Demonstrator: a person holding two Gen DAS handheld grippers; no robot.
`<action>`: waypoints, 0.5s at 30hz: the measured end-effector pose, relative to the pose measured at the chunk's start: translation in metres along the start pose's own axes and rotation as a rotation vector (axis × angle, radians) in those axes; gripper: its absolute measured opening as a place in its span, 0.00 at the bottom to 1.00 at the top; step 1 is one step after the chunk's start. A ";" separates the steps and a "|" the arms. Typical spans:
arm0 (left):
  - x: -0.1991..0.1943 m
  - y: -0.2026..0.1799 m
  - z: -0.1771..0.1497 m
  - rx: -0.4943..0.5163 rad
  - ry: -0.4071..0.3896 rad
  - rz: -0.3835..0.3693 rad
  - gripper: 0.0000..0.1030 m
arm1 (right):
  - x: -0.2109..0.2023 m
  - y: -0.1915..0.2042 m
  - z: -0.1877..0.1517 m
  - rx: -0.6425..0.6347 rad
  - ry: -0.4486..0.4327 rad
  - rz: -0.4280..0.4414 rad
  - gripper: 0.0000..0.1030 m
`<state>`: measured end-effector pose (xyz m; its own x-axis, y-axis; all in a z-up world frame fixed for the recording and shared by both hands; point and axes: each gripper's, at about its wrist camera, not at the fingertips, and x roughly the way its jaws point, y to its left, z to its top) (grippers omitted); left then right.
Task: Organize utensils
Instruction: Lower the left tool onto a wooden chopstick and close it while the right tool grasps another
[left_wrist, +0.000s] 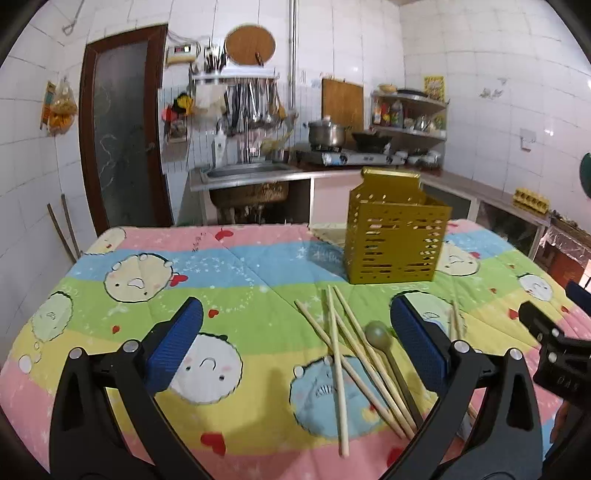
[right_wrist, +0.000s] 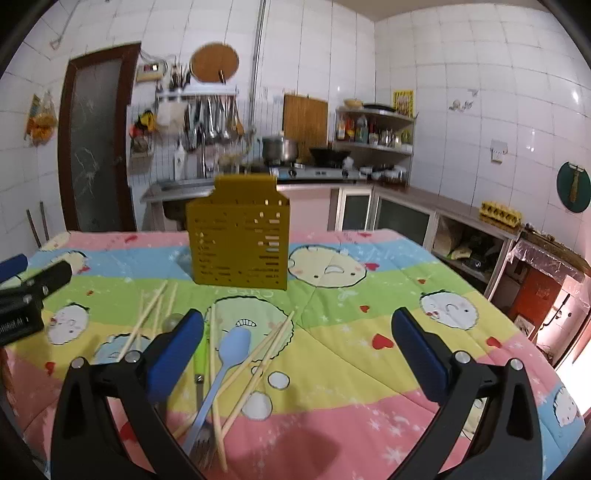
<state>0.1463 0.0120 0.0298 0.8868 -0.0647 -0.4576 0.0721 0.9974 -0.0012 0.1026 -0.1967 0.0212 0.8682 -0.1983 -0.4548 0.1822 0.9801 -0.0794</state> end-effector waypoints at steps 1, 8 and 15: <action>0.011 0.001 0.005 -0.001 0.029 -0.003 0.95 | 0.011 0.000 0.002 -0.008 0.028 -0.019 0.96; 0.069 0.006 0.022 -0.004 0.136 0.024 0.95 | 0.076 -0.021 0.005 0.071 0.186 -0.095 0.96; 0.126 0.017 0.022 -0.041 0.320 0.044 0.89 | 0.126 -0.028 0.001 0.123 0.291 -0.119 0.94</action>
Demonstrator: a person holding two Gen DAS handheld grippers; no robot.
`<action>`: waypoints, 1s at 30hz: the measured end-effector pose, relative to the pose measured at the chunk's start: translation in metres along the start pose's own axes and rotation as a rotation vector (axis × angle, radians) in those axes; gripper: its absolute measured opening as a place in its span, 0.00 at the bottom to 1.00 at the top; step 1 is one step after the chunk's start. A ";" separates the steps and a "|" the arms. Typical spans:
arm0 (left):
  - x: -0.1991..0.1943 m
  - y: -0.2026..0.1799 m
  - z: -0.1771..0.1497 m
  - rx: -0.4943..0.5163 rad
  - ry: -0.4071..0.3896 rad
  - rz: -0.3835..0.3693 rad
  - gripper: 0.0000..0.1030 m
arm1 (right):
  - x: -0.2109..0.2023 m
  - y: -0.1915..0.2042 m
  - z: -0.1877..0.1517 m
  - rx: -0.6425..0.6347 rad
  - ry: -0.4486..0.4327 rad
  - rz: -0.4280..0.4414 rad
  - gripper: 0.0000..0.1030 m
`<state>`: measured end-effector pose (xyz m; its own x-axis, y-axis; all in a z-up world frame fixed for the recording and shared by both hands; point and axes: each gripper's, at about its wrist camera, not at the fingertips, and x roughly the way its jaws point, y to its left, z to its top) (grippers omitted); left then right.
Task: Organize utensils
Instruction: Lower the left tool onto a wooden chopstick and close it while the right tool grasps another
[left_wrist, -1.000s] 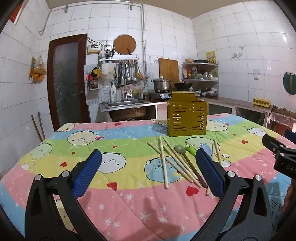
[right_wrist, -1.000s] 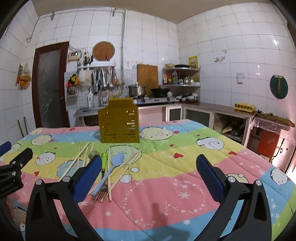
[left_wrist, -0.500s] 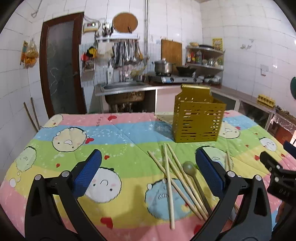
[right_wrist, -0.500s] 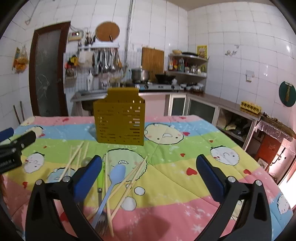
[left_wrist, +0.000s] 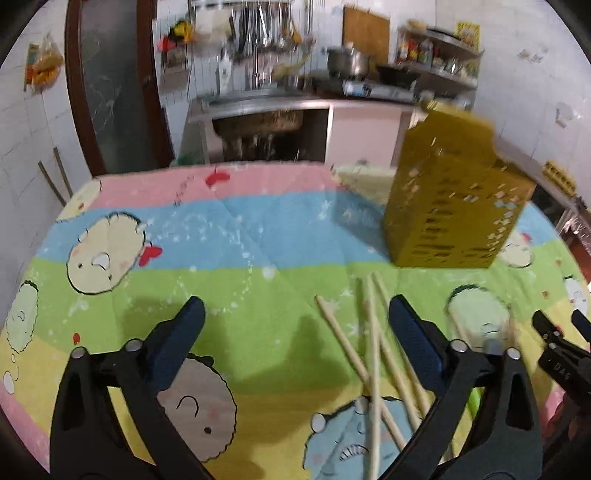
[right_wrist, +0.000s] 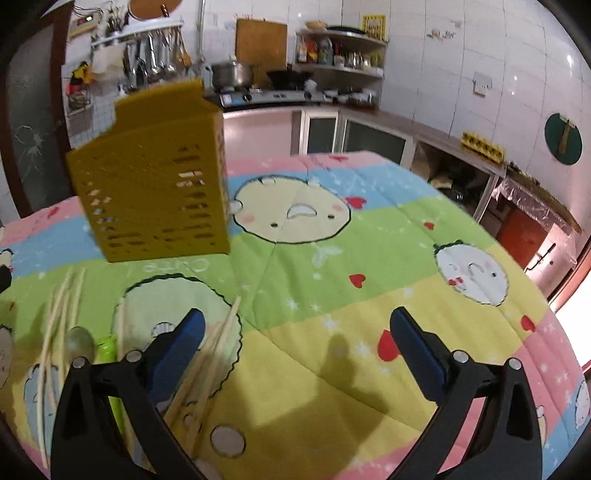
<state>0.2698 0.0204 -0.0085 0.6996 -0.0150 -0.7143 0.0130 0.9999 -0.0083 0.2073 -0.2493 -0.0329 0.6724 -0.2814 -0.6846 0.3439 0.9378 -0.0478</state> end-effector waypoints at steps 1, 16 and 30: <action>0.008 0.001 0.001 -0.003 0.029 0.001 0.87 | 0.003 0.001 0.001 0.006 0.010 0.004 0.94; 0.056 -0.010 -0.004 -0.031 0.145 0.002 0.65 | 0.039 0.016 0.005 0.008 0.125 0.028 0.68; 0.062 -0.018 -0.006 -0.026 0.181 -0.032 0.37 | 0.045 0.029 0.009 0.007 0.183 0.050 0.39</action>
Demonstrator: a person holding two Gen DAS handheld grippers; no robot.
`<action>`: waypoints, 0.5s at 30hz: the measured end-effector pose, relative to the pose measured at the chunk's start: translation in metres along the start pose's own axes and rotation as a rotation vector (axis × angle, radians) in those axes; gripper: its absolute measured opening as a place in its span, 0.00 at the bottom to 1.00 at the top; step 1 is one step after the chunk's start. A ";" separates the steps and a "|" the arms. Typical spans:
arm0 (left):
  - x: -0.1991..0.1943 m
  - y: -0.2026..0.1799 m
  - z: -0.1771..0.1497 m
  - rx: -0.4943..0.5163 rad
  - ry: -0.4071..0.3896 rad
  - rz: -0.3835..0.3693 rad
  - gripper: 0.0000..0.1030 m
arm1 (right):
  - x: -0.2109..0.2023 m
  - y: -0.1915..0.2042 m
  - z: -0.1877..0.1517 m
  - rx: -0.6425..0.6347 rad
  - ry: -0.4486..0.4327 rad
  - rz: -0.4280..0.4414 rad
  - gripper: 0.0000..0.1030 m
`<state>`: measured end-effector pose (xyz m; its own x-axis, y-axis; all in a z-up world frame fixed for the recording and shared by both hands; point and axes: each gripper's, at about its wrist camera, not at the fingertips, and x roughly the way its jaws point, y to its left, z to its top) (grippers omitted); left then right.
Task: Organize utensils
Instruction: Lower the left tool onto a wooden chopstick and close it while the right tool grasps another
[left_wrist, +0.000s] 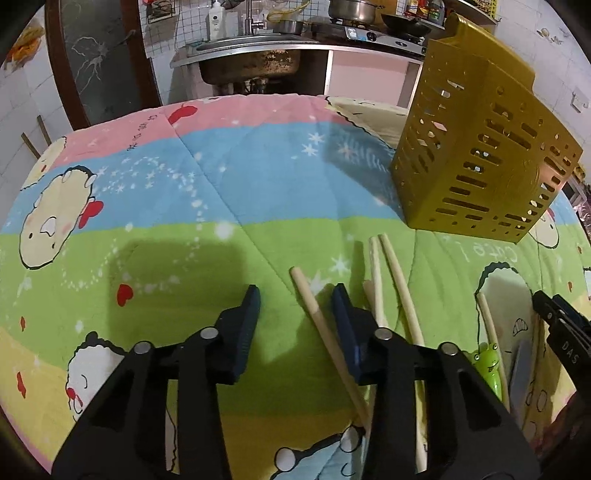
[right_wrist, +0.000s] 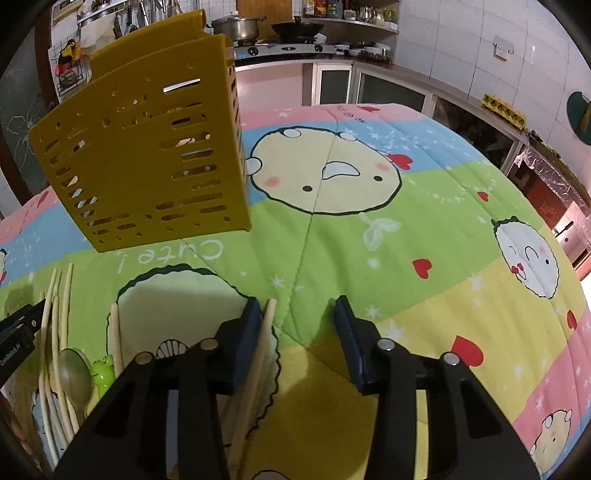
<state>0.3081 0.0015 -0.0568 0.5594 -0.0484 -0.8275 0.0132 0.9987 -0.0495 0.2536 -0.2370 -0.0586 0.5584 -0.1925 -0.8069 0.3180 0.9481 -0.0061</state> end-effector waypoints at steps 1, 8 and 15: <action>0.000 0.000 0.001 -0.005 0.004 -0.003 0.36 | 0.001 0.000 0.001 0.000 0.002 0.001 0.38; 0.001 0.000 0.005 0.010 0.026 -0.029 0.17 | -0.003 0.006 0.000 -0.002 0.017 0.016 0.18; 0.007 -0.007 0.011 0.008 0.033 -0.024 0.11 | 0.002 0.008 0.006 0.015 0.029 0.022 0.08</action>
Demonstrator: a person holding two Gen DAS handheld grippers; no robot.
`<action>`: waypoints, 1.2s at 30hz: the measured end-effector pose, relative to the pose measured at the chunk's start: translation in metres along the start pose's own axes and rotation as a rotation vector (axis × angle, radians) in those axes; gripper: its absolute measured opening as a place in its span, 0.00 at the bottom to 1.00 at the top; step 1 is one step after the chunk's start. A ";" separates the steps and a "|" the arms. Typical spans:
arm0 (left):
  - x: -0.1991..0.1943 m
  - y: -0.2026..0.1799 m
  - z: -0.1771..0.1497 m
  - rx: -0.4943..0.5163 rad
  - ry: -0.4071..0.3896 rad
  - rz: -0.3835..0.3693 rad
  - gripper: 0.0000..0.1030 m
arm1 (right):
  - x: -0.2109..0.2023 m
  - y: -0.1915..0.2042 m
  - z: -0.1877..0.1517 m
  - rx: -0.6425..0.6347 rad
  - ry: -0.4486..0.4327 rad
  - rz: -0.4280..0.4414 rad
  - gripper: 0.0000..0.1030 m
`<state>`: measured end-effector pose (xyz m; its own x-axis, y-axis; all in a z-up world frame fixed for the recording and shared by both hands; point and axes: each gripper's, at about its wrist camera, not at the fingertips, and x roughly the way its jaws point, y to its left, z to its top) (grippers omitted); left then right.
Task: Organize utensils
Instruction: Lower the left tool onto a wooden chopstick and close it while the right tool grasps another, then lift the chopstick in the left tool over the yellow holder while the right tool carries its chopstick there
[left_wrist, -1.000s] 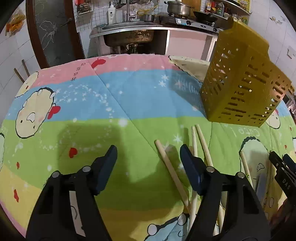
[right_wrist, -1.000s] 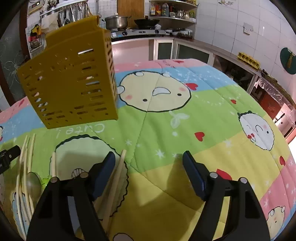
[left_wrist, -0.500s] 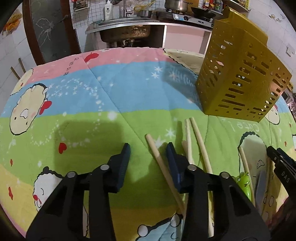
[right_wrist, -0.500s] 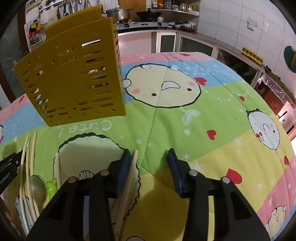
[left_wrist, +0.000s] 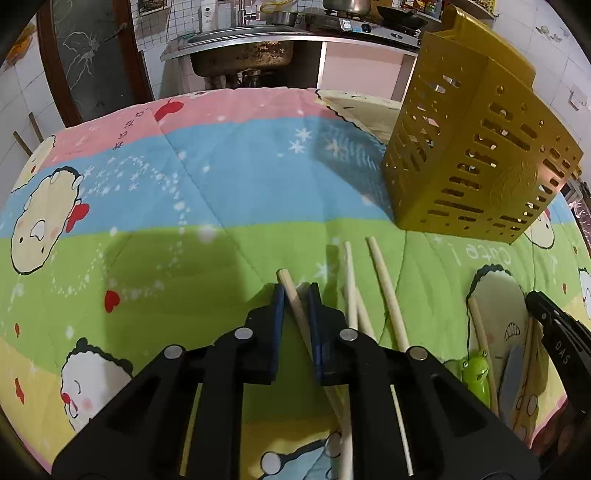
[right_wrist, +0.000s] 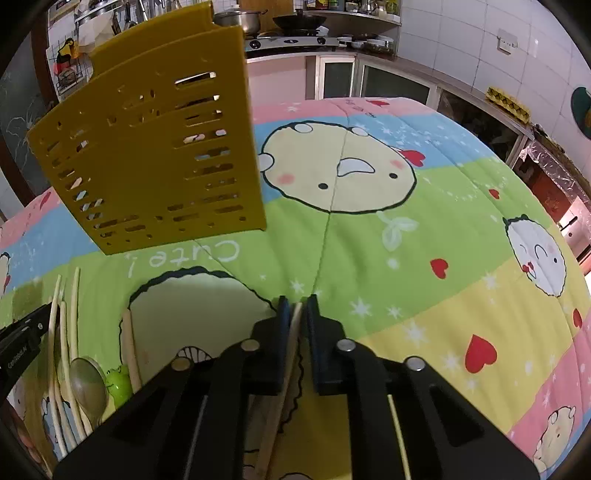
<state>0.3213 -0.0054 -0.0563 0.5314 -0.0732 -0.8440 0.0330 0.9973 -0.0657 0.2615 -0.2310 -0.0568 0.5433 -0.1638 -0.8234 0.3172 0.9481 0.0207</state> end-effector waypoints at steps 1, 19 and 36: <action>0.001 0.000 0.001 0.002 -0.003 -0.001 0.11 | 0.000 -0.001 0.001 0.009 0.002 0.012 0.07; -0.064 -0.009 0.004 0.019 -0.202 -0.048 0.06 | -0.058 -0.007 0.014 -0.007 -0.181 0.080 0.06; -0.155 -0.015 0.011 0.039 -0.489 -0.065 0.04 | -0.146 -0.020 0.028 -0.043 -0.459 0.088 0.05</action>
<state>0.2478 -0.0094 0.0816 0.8621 -0.1322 -0.4892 0.1054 0.9910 -0.0821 0.1974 -0.2335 0.0792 0.8574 -0.1770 -0.4833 0.2277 0.9726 0.0477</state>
